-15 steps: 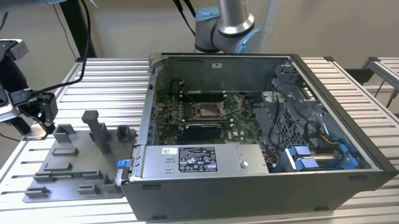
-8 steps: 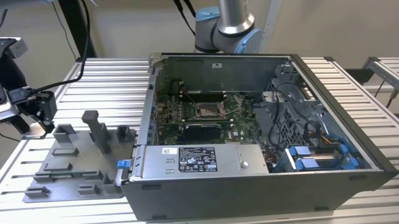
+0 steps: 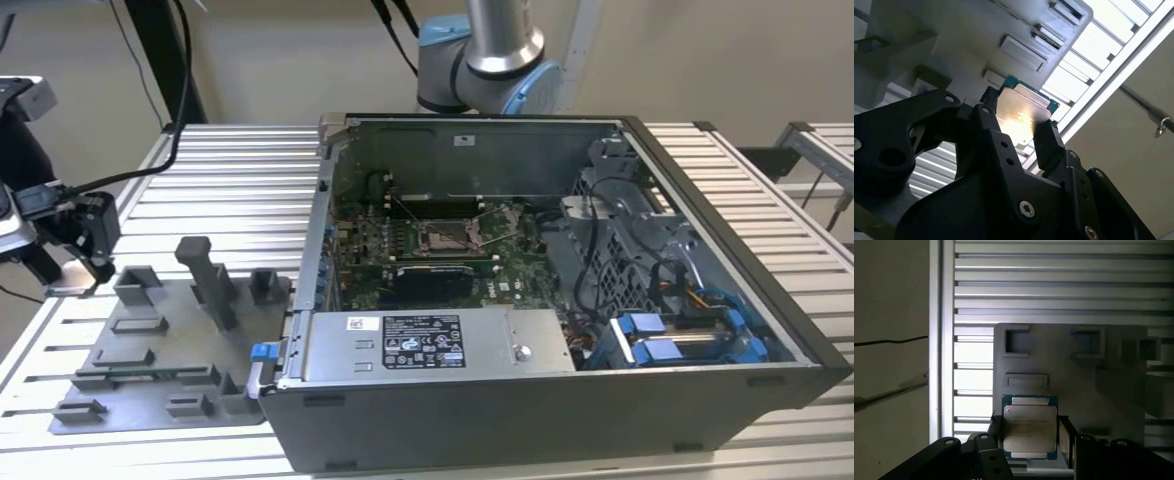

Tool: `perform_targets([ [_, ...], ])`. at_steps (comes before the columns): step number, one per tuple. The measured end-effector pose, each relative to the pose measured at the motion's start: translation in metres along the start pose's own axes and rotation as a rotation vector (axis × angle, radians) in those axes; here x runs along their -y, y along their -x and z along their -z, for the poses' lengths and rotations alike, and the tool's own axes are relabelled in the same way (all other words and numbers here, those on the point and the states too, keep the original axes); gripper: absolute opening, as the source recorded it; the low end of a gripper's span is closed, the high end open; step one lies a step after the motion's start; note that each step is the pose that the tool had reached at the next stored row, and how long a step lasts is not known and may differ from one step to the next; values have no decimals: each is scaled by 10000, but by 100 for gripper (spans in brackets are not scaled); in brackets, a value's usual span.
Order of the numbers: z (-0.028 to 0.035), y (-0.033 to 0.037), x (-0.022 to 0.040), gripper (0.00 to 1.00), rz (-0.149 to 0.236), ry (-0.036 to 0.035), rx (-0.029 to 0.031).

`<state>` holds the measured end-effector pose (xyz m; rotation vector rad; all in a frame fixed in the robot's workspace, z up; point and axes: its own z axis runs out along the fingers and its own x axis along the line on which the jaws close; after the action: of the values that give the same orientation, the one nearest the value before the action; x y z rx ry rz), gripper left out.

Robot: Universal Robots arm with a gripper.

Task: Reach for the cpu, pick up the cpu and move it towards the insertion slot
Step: 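Pick up the cpu and move it towards the insertion slot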

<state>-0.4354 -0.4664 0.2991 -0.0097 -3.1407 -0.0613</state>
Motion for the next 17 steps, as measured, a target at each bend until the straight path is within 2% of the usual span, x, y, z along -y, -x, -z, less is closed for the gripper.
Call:
perform_targets([
  [17,82,0,-3,0,0,-1,-1],
])
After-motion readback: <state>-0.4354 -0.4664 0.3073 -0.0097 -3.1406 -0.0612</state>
